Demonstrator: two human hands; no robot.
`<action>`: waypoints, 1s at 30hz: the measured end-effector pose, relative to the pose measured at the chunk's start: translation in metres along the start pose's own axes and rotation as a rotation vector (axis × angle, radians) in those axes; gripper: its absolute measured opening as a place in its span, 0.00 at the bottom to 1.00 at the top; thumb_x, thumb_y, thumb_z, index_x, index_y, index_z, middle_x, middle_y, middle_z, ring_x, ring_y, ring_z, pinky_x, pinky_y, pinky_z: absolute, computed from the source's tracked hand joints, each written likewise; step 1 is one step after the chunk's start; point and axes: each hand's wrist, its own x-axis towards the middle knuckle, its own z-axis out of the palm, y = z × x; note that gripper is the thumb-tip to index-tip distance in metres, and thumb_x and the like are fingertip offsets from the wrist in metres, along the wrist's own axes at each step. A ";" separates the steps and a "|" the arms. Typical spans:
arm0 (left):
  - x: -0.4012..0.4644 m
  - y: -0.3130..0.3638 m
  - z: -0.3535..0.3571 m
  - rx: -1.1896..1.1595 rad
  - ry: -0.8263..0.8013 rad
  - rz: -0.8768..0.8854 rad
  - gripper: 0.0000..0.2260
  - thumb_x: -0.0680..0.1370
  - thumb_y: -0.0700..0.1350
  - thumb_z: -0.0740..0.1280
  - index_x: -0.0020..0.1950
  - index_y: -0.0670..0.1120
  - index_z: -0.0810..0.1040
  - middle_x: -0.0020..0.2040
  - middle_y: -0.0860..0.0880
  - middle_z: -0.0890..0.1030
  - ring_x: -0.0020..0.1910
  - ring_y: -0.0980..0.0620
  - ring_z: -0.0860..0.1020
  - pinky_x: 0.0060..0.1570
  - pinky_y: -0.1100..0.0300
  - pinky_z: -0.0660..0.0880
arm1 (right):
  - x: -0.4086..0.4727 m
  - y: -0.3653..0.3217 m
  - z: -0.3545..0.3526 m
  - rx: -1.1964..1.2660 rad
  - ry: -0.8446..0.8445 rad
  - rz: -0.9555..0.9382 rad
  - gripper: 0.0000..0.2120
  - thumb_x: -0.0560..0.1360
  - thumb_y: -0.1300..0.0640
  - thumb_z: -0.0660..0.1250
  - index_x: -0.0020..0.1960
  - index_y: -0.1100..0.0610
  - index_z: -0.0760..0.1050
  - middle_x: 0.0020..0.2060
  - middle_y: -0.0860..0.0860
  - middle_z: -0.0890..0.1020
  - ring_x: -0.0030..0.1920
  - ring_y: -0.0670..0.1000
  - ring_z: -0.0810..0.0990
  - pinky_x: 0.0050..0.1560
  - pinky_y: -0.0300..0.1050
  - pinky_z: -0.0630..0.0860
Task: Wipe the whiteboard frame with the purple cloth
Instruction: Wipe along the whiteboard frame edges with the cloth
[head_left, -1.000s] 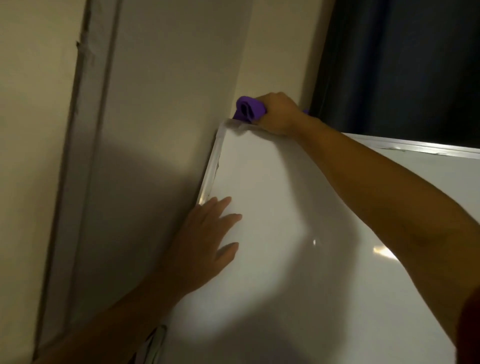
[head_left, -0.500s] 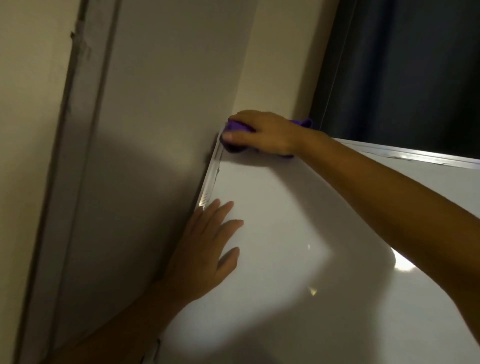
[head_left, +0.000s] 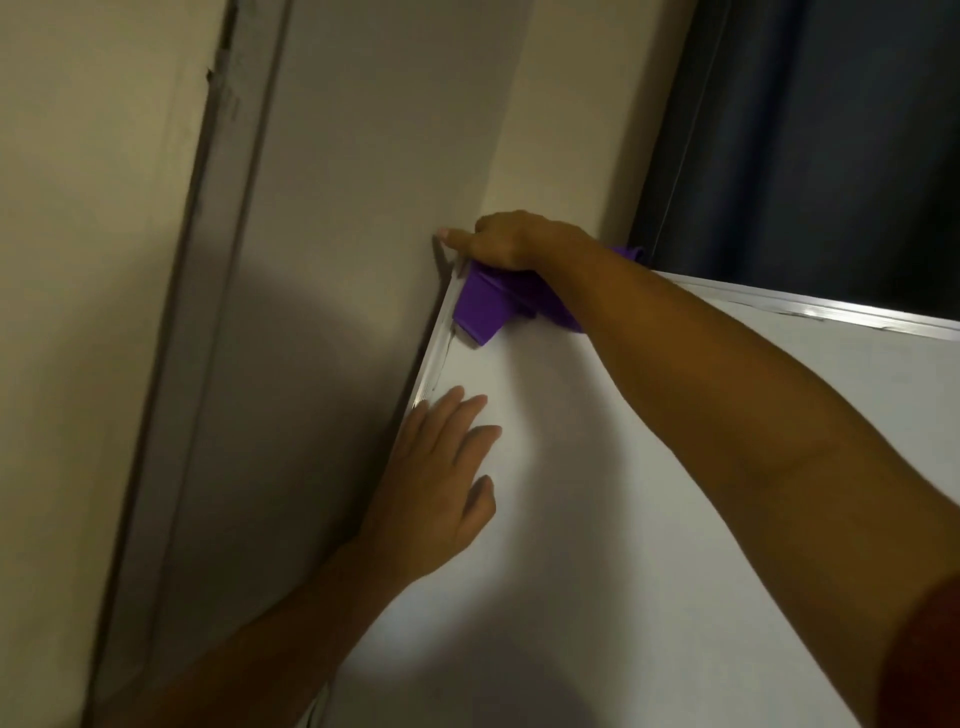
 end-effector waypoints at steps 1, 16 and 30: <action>0.002 0.001 -0.002 0.003 0.001 -0.005 0.22 0.77 0.52 0.68 0.70 0.46 0.80 0.78 0.43 0.75 0.79 0.39 0.70 0.75 0.35 0.70 | -0.003 0.000 -0.001 0.022 -0.002 -0.010 0.41 0.75 0.26 0.46 0.74 0.53 0.67 0.73 0.56 0.70 0.69 0.60 0.70 0.67 0.57 0.64; 0.008 0.042 0.004 0.074 0.065 -0.116 0.30 0.84 0.62 0.49 0.84 0.51 0.57 0.85 0.43 0.60 0.84 0.38 0.58 0.79 0.32 0.63 | -0.050 0.014 -0.006 -0.265 0.440 -0.159 0.28 0.82 0.36 0.45 0.56 0.55 0.74 0.41 0.52 0.76 0.41 0.54 0.76 0.44 0.50 0.71; -0.015 0.031 -0.029 0.104 0.149 -0.027 0.33 0.84 0.61 0.47 0.87 0.50 0.47 0.88 0.42 0.47 0.86 0.37 0.49 0.84 0.35 0.47 | -0.214 0.068 -0.079 -0.486 0.628 -0.013 0.26 0.81 0.35 0.46 0.52 0.54 0.71 0.44 0.56 0.83 0.43 0.63 0.80 0.38 0.51 0.67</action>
